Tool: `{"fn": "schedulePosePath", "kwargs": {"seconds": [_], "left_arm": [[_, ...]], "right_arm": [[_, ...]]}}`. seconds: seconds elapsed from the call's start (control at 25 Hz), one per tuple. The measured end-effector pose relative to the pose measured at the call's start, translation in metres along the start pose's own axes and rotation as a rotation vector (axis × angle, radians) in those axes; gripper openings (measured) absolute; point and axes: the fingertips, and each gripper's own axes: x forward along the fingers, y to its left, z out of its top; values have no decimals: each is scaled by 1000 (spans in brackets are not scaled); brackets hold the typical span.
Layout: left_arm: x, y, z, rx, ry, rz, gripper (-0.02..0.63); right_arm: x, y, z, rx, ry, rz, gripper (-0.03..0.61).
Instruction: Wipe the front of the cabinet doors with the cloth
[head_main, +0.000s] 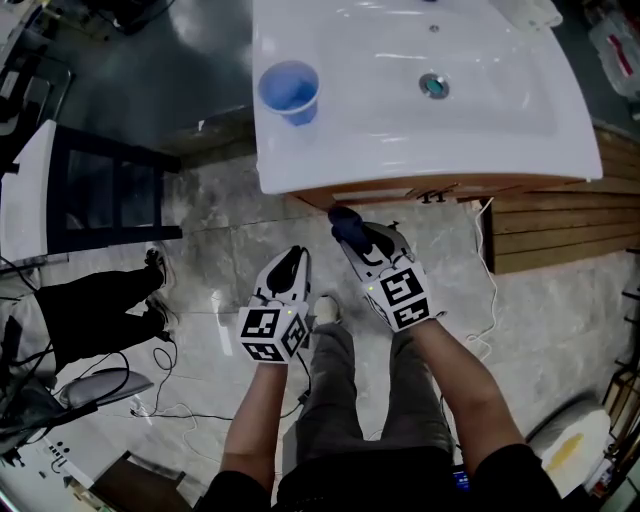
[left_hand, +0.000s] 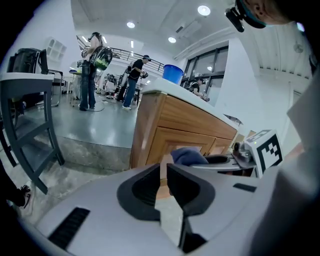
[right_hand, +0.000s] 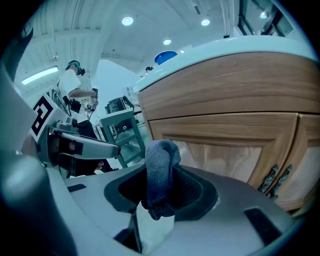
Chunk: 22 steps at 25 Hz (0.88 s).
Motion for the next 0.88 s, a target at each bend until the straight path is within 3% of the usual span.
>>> {"fn": "schedulePosePath", "kwargs": {"seconds": [0.24,0.48,0.88], "left_arm": [[-6,28,3,-7,-7,18,46],[-3,32,6,-7,-9,16,46],[32,-17,5,14,7,-45,46]], "right_arm": [[39,21,7,-34,14,23,153],[50,3,7,-46,28,-10,153],[8,-52,-7,-12,27,-91,153]]}}
